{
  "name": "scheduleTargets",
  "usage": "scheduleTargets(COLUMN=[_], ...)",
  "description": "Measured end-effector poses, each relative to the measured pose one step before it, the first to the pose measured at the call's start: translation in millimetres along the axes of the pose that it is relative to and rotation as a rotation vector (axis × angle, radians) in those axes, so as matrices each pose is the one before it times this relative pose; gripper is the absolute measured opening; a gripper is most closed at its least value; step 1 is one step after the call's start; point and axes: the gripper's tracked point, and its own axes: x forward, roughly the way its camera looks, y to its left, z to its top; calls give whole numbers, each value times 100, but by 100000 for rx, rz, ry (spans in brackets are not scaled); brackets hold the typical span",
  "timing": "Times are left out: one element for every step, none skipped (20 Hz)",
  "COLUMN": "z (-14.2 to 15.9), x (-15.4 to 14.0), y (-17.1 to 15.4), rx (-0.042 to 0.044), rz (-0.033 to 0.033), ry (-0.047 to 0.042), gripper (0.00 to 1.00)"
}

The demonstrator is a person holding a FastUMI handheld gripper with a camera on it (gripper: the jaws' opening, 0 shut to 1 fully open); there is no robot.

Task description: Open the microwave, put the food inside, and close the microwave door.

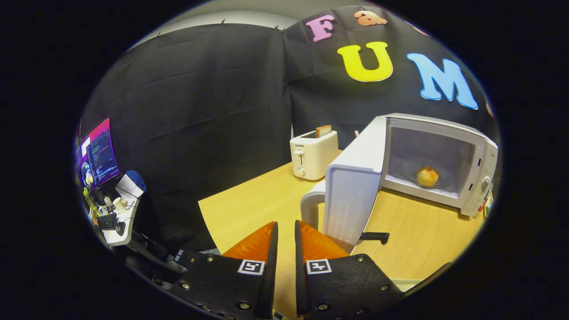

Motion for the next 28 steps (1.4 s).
scheduleTargets(z=[-5, -88, 20, -109, 16, -102, -76, -180, -109, -128, -46, -151, -36, -138, 107, 103, 229, 302, 269, 256, 330, 300, 378, 398, 348, 480, 488, 372], x=[-132, -157, -118, -238, -326, -372, -442, -446, -600, -531, -455, -366, -348, -358, -328, -243, -127, -127, -31, 7, 15, 146, 145, 343, 291, 293, 446, 424], y=[-42, -189, -201, -273, -333, -339, -390, -520, -683, -632, -718, -667, -788, -961, -883, -920, -1122, -1103, -1245, -1276, -1330, -1187, -1188, -1134, -1026, -1007, -872, -598], rx=[-19, 18, 292, 211, 228, 284, 208, 338, 447, 639, 949, 956, 696, 735, 972, 1352, 1630, 1451, 1088, 995, 1081, 1293, 1083, 714, 398, 355, 473, 531], rz=[-3, 105, -37, -220, -544, -751, -892, -1088, -1333, -1293, -1283, -1324, -1556, -1971, -2213, -2315, -2216, -2186, -2451, -2564, -2393, -2149, -1982, -1872, -1815, -1651, -1356, -740], ry=[-132, -117, -182, -95, -124, -87, -81, -154, -136, -105, -261, -89, -110, -203, -490, -498, -834, -674, -569, -689, -552, -572, -578, -515, -317, -596, -451, -514], gripper=[20, 20, 20, 20, 20, 20, 20, 20, 20, 20, 20, 20, 20, 20, 20, 20, 20, 20, 20, 20, 20, 20, 20, 20, 20, 20, 20, 20])
